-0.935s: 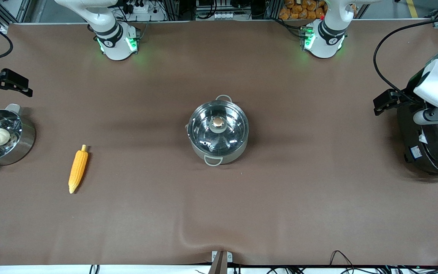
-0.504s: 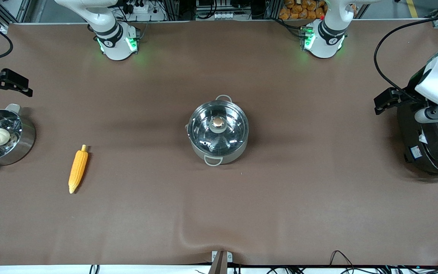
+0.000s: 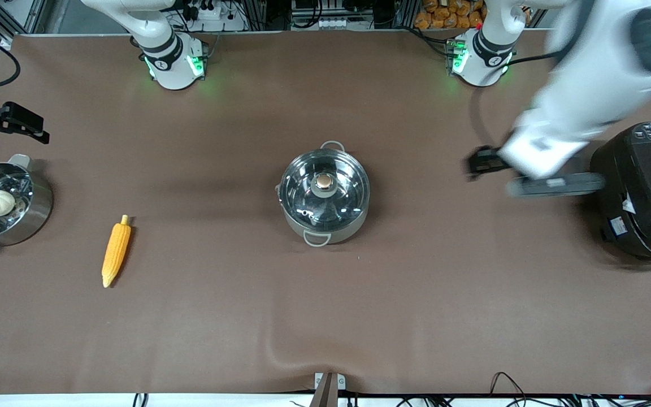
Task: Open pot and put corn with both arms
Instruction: 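Reach the right gripper toward the corn while the left gripper reaches the lid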
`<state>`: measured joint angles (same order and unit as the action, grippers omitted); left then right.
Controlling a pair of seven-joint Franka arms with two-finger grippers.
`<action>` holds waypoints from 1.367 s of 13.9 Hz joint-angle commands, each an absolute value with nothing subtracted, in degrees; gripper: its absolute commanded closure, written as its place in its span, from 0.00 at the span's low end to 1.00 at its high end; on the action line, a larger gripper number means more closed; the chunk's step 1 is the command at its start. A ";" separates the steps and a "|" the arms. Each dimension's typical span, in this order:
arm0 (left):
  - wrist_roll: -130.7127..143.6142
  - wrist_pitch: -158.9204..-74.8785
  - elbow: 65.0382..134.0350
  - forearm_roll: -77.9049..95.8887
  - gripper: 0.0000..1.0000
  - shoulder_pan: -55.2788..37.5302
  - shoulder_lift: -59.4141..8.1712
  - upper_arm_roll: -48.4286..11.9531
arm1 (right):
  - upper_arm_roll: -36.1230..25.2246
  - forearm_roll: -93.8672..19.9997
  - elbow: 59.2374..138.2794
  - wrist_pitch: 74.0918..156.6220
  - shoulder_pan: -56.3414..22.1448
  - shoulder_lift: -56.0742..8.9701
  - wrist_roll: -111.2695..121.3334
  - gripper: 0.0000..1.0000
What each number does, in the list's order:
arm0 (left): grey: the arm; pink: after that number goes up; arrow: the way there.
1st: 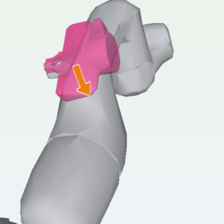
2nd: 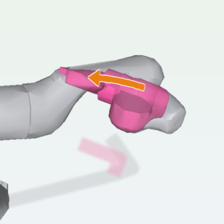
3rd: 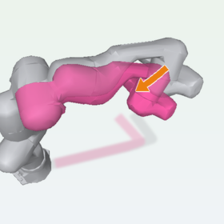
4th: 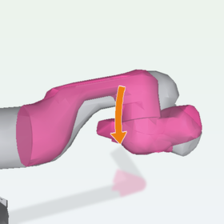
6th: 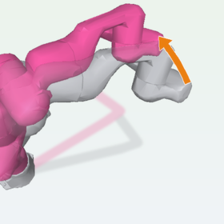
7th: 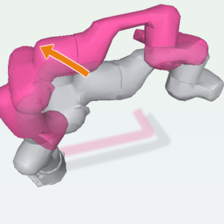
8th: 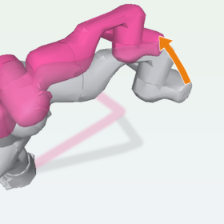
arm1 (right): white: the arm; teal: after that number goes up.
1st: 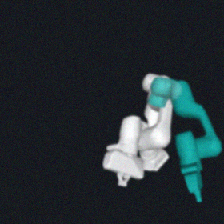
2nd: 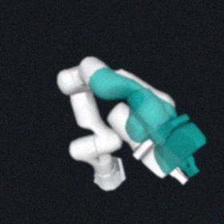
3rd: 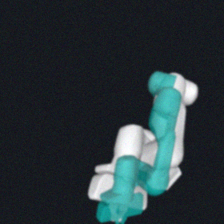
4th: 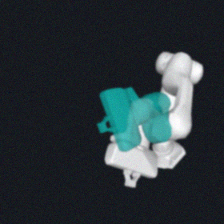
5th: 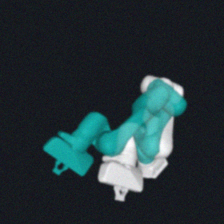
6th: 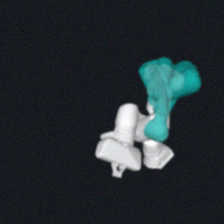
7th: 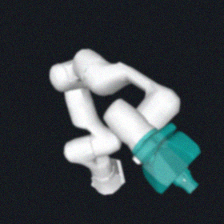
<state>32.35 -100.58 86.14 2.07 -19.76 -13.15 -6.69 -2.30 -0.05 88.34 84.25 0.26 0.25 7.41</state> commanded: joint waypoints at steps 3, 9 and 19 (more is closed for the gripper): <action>59.19 -107.92 76.66 2.99 0.00 -33.99 -28.71 -6.24 | -2.63 -0.87 85.87 88.66 1.05 -4.21 7.29 0.00; 67.76 -114.79 76.20 0.10 0.00 -41.21 -34.54 -5.71 | -2.64 -0.79 85.87 100.01 4.21 -8.43 7.38 0.00; 71.55 -114.79 76.46 -1.84 0.31 -42.71 -37.44 -5.71 | -2.46 -0.79 85.51 104.24 3.70 -24.69 7.56 0.00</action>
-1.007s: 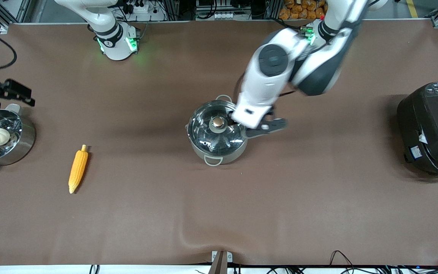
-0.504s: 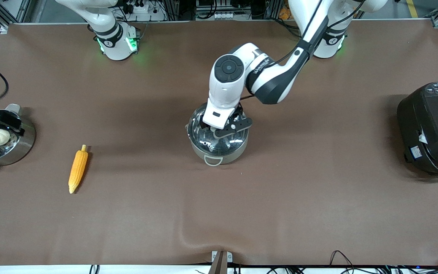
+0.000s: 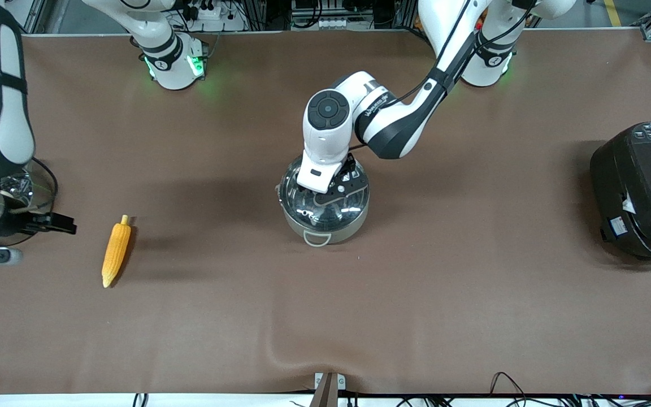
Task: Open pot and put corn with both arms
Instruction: 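Grasp the corn with the right gripper while the left gripper grasps the lid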
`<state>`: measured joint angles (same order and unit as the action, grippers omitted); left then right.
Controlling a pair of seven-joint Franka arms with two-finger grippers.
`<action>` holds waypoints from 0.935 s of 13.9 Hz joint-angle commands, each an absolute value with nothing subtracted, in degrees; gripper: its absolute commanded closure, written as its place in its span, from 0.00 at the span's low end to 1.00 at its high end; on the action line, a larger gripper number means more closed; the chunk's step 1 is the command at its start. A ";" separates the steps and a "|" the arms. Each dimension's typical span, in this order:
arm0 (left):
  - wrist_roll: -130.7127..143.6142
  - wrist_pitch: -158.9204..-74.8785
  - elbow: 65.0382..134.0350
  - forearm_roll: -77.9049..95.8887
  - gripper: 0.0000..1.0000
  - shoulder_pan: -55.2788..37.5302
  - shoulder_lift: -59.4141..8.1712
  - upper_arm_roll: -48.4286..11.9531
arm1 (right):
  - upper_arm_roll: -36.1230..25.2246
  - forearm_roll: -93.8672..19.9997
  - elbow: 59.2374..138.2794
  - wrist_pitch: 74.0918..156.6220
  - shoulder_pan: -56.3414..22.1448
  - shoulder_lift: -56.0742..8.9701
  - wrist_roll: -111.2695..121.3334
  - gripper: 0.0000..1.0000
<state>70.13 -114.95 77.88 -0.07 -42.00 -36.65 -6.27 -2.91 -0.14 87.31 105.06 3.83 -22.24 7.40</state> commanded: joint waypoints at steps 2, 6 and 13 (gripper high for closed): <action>71.72 -114.79 76.55 -1.85 0.44 -42.98 -37.62 -5.71 | -2.55 -0.35 85.78 103.97 3.60 -26.45 7.65 0.00; 71.54 -114.79 76.73 -1.84 0.66 -43.51 -37.62 -5.71 | -2.46 -0.88 94.64 111.95 4.83 -27.07 7.65 0.00; 65.33 -107.34 77.69 -3.78 1.00 -41.58 -29.73 -5.80 | -2.55 -0.09 101.34 131.20 5.27 -33.74 7.65 0.00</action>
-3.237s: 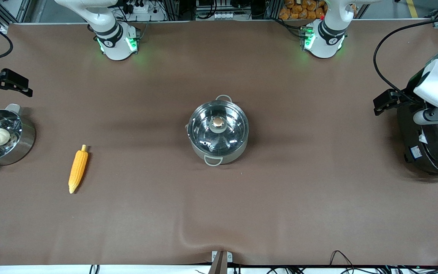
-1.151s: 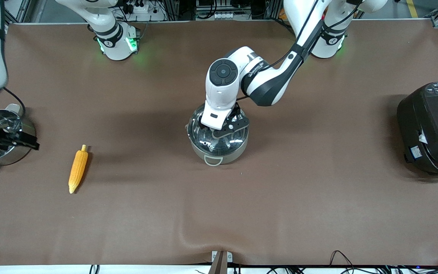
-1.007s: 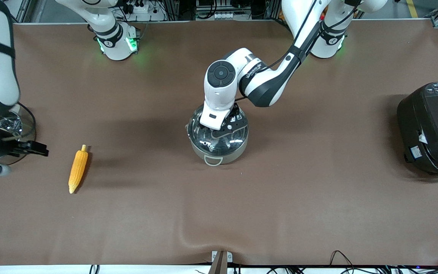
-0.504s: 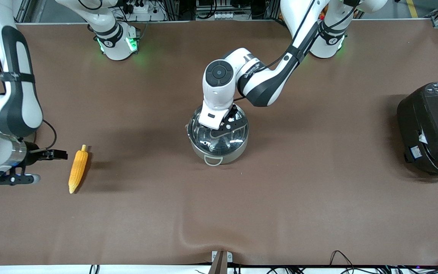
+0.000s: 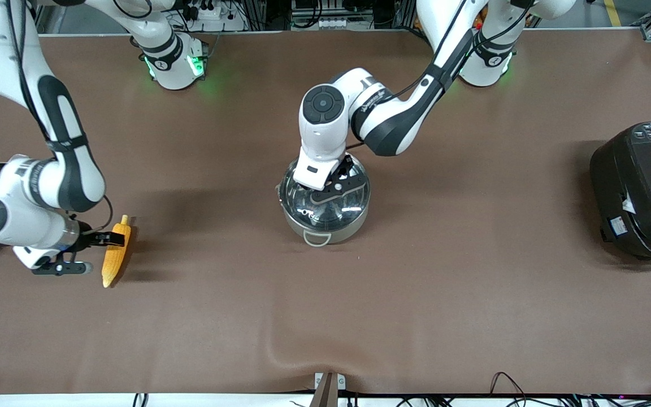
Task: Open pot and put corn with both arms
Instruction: 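Grasp the corn with the right gripper while the left gripper grasps the lid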
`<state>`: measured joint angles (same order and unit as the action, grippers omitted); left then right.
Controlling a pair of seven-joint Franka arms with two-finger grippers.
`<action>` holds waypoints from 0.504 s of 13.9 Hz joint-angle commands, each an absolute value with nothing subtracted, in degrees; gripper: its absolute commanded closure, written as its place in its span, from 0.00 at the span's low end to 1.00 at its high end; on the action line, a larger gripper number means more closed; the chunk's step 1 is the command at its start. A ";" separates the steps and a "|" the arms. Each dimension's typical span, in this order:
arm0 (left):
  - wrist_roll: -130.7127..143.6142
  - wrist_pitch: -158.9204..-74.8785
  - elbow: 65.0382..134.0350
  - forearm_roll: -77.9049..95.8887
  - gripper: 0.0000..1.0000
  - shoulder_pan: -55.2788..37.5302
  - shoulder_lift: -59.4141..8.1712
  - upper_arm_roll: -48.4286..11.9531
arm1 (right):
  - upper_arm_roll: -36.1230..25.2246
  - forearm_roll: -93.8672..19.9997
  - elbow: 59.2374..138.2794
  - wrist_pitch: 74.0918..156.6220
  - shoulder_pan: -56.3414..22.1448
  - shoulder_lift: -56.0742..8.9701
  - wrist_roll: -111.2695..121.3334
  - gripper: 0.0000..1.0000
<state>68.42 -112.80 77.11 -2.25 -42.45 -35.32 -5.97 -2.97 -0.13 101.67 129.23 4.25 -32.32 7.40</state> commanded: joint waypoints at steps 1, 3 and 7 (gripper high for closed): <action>63.82 -105.40 77.70 -3.78 1.00 -40.70 -27.97 -5.71 | -2.55 0.00 101.34 133.13 5.88 -34.79 7.73 0.00; 58.39 -102.93 78.92 -3.78 1.00 -36.06 -23.58 -5.97 | -2.55 0.00 101.16 135.25 6.42 -36.64 8.00 0.00; 44.53 -103.35 89.62 -3.78 1.00 -24.99 -14.87 -6.15 | -2.55 -0.09 100.99 136.76 6.68 -38.23 7.91 0.00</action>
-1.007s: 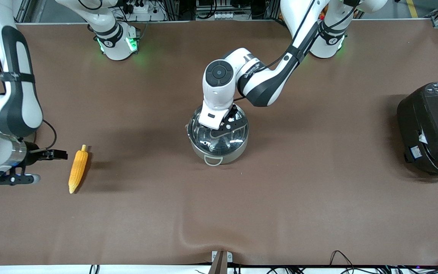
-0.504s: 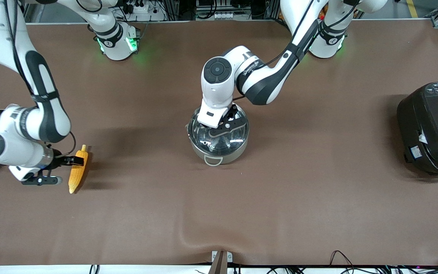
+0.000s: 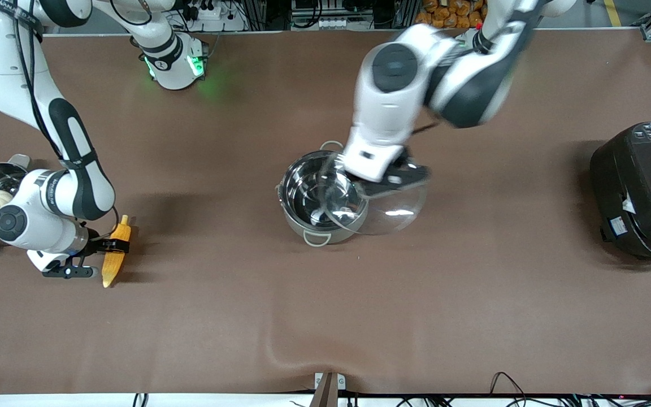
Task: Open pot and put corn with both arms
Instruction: 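Grasp the corn with the right gripper while the left gripper grasps the lid, then lift the corn over the pot while the left gripper sets the lid aside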
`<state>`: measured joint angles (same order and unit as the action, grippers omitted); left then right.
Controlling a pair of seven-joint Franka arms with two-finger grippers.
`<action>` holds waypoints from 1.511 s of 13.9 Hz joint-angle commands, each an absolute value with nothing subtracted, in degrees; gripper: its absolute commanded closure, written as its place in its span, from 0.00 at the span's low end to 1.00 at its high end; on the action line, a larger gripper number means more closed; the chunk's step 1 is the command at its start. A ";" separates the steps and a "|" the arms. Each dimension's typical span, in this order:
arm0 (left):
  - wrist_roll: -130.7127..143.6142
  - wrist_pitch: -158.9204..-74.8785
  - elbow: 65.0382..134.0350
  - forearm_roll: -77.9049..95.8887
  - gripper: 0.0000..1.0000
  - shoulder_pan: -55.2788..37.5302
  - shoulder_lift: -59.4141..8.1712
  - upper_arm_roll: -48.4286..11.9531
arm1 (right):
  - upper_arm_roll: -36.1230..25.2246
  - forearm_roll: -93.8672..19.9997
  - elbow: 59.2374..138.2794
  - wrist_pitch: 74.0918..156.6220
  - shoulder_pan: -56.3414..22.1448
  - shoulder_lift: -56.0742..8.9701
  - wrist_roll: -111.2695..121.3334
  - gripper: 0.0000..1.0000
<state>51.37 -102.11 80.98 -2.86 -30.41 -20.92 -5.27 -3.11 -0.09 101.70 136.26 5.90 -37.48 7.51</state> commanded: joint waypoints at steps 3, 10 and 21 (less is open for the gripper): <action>31.68 -106.86 96.75 -3.60 1.00 -15.67 -12.66 -6.24 | -2.55 -0.79 101.51 136.85 7.03 -38.23 7.21 0.52; 22.76 -132.40 117.39 -3.78 1.00 -8.00 -15.72 -6.24 | -2.46 -0.79 101.25 135.27 6.16 -36.92 7.82 1.00; 18.28 -142.12 122.70 -3.78 0.00 -3.61 -21.36 -6.15 | -1.14 -0.97 83.85 108.72 -15.88 -29.09 11.78 1.00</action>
<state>19.30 -142.09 123.05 -2.95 -4.99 -21.65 -5.54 -0.67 -0.35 85.05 109.52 -11.41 -28.64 10.80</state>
